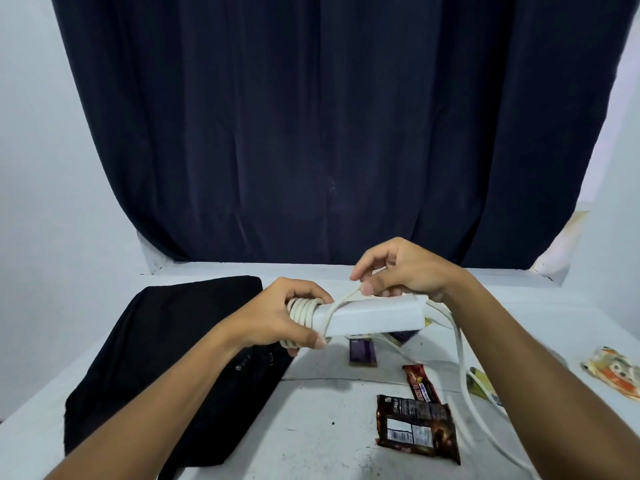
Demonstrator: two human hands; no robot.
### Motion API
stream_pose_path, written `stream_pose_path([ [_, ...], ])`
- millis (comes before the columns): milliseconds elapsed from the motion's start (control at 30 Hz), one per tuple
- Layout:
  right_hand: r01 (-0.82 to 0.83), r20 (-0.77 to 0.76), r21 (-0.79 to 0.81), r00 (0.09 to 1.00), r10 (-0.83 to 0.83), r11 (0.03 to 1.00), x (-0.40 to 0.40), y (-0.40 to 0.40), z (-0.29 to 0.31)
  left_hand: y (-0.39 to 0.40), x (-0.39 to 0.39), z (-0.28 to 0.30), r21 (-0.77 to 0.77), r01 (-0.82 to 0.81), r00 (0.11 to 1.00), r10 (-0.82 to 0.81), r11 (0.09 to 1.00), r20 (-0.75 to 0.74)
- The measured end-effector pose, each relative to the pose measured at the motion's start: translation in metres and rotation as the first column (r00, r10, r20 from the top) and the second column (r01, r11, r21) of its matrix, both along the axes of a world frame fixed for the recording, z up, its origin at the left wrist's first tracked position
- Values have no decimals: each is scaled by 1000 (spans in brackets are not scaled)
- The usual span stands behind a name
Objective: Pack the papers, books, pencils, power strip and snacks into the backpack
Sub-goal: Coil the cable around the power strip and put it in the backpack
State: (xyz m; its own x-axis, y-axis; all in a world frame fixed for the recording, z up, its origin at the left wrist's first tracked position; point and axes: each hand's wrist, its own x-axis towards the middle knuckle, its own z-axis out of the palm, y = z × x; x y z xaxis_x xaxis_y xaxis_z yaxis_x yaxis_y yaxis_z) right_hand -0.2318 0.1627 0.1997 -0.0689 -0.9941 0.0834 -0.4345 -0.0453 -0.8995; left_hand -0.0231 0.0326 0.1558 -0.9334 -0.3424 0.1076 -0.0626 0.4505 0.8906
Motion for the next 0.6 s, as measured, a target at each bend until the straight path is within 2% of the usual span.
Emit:
stream_pose_path([
  [67,8,112,-25,994,-5,1000,-1,-4,-4,1,-2,0,114,31,997,-23,993,-72],
  [133,22,292,-58,956,-4,998,-1,-9,-13,1,-4,1,226,53,989,-20,973,-145],
  [167,22,410,-64,912,7,998,0,-12,-18,1,-5,2,275,67,984,-19,959,-176],
  [233,7,659,-67,751,39,998,7,-14,-28,2,-6,3,343,91,973,-10,935,-230],
  [300,37,766,-83,641,40,996,15,-17,-39,3,-8,3,383,91,964,15,919,-265],
  [367,108,751,-114,660,14,988,24,-20,-47,4,-11,0,423,68,961,55,903,-270],
  [500,172,586,-142,808,-57,975,37,-24,-62,9,-15,-1,488,-10,958,148,873,-244],
  [600,126,591,-181,806,6,975,41,-23,-68,13,-18,-1,479,-57,954,190,876,-233],
])
